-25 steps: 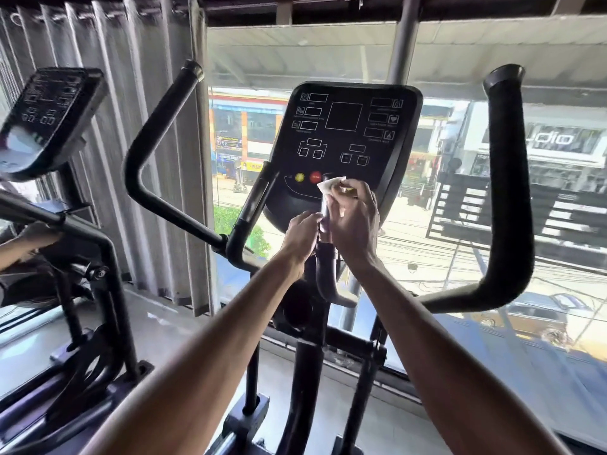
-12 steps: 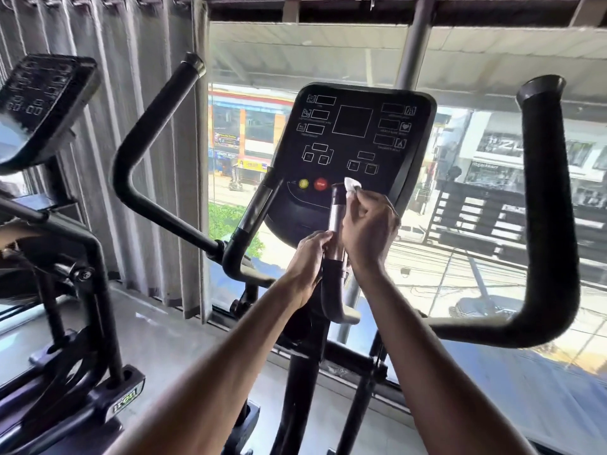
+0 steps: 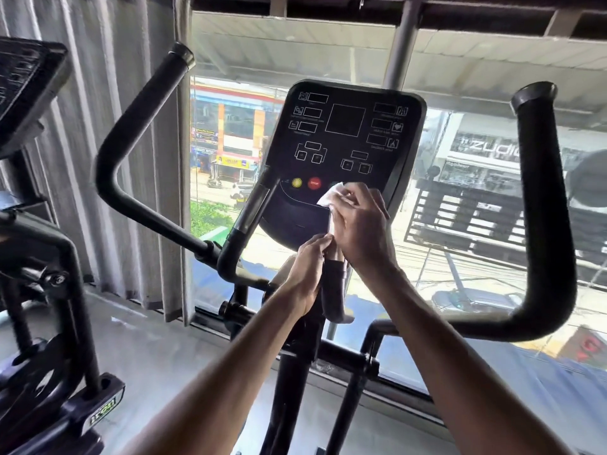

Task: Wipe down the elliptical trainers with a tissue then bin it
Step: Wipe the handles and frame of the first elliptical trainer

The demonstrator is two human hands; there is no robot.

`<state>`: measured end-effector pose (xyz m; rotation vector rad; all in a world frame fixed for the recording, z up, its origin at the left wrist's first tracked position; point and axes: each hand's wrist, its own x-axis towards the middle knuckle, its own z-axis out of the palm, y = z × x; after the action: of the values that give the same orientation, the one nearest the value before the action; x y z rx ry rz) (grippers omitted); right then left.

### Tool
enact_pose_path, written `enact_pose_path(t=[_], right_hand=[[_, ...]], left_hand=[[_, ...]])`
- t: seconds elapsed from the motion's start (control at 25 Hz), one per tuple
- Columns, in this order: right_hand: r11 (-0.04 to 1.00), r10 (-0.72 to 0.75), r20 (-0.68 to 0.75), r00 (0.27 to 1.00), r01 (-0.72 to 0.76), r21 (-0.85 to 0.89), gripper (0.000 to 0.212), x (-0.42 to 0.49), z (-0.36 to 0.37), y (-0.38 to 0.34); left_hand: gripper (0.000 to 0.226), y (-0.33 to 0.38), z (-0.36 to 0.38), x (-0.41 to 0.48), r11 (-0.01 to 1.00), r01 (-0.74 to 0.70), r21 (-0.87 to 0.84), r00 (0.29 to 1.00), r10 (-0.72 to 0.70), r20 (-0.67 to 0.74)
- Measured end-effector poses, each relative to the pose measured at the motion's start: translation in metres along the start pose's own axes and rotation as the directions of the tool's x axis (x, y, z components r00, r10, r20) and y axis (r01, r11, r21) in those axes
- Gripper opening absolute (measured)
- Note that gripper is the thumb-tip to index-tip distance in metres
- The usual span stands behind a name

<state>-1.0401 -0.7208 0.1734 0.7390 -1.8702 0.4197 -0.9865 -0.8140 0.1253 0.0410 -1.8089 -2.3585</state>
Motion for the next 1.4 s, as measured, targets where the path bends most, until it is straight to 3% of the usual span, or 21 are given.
enact_pose_path(t=[0.08,0.12,0.2,0.24,0.28,0.32,0.36,0.4,0.48,0.56,0.64,0.72,0.76,0.84,1.0,1.12,1.2,1.28,1.4], right_hand=[[0.962,0.237,-0.101,0.966,-0.219,0.161,0.019,-0.014,-0.005,0.002],[0.889,0.413,-0.099,0.905,-0.377,0.262,0.02,-0.016,-0.003,0.001],[0.559,0.734,0.068,0.676,-0.659,0.503,0.02,-0.004,0.01,0.005],[0.376,0.807,0.177,0.563,-0.722,0.581,0.019,0.004,0.016,0.008],[0.261,0.829,0.248,0.502,-0.738,0.623,0.018,0.011,0.019,0.011],[0.248,0.819,0.262,0.511,-0.727,0.64,0.017,0.016,0.022,0.016],[0.338,0.783,0.218,0.582,-0.693,0.637,0.018,0.02,0.021,0.019],[0.486,0.694,0.159,0.702,-0.62,0.616,0.018,0.021,0.017,0.02],[0.809,0.364,0.016,0.931,-0.325,0.49,0.017,0.017,0.003,0.022],[0.936,0.09,-0.039,0.995,-0.071,0.344,0.018,0.018,-0.004,0.031],[0.952,-0.015,0.098,0.995,-0.016,0.306,0.02,0.037,-0.004,0.038],[0.943,-0.03,0.32,0.947,-0.08,0.323,0.021,0.059,-0.003,0.038],[0.941,-0.05,0.365,0.93,-0.079,0.33,0.019,0.064,-0.004,0.038],[0.926,-0.098,0.305,0.947,-0.026,0.376,0.014,0.059,-0.006,0.039],[0.908,0.033,0.117,0.993,-0.078,0.411,0.019,0.04,0.001,0.042],[0.893,-0.002,0.014,1.0,-0.004,0.45,0.014,0.033,0.004,0.041],[0.869,0.1,-0.092,0.991,-0.042,0.493,0.015,0.021,0.007,0.041],[0.797,0.344,-0.13,0.93,-0.216,0.564,0.018,0.0,0.014,0.037],[0.577,0.599,-0.006,0.801,-0.427,0.696,0.017,-0.028,0.024,0.022]], left_hand=[[0.034,0.001,0.001,-0.001,1.0,0.003,-0.02,1.0,-0.003,0.002],[0.04,0.001,0.002,-0.001,1.0,-0.001,-0.021,1.0,0.001,-0.014],[0.045,0.0,0.004,0.001,1.0,-0.005,-0.004,1.0,0.005,-0.019],[0.041,-0.001,0.004,0.002,1.0,-0.014,0.003,1.0,0.014,-0.021],[0.036,-0.001,0.003,0.003,1.0,-0.024,0.017,0.999,0.024,-0.025],[0.032,-0.001,0.003,0.005,0.999,-0.03,0.034,0.999,0.031,-0.03],[0.031,0.0,0.002,0.007,0.998,-0.035,0.056,0.999,0.037,-0.036],[0.03,0.002,0.002,0.009,0.996,-0.047,0.078,0.998,0.05,-0.038],[0.03,0.007,0.001,0.015,0.991,-0.07,0.116,0.996,0.075,-0.039],[0.03,0.014,0.003,0.021,0.988,-0.089,0.126,0.994,0.097,-0.055],[0.025,0.016,0.009,0.025,0.989,-0.111,0.093,0.991,0.117,-0.06],[0.024,0.017,0.016,0.026,0.989,-0.118,0.087,0.989,0.126,-0.083],[0.023,0.015,0.017,0.026,0.99,-0.118,0.079,0.988,0.125,-0.091],[0.022,0.013,0.017,0.025,0.991,-0.118,0.059,0.989,0.123,-0.088],[0.021,0.013,0.014,0.025,0.994,-0.103,0.033,0.992,0.106,-0.072],[0.018,0.016,0.017,0.019,0.995,-0.102,0.013,0.993,0.103,-0.064],[0.017,0.017,0.019,0.016,0.995,-0.101,-0.006,0.993,0.101,-0.068],[0.018,0.018,0.02,0.013,0.993,-0.116,-0.005,0.991,0.115,-0.069],[0.019,0.021,0.02,0.007,0.991,-0.136,0.014,0.989,0.137,-0.052]])
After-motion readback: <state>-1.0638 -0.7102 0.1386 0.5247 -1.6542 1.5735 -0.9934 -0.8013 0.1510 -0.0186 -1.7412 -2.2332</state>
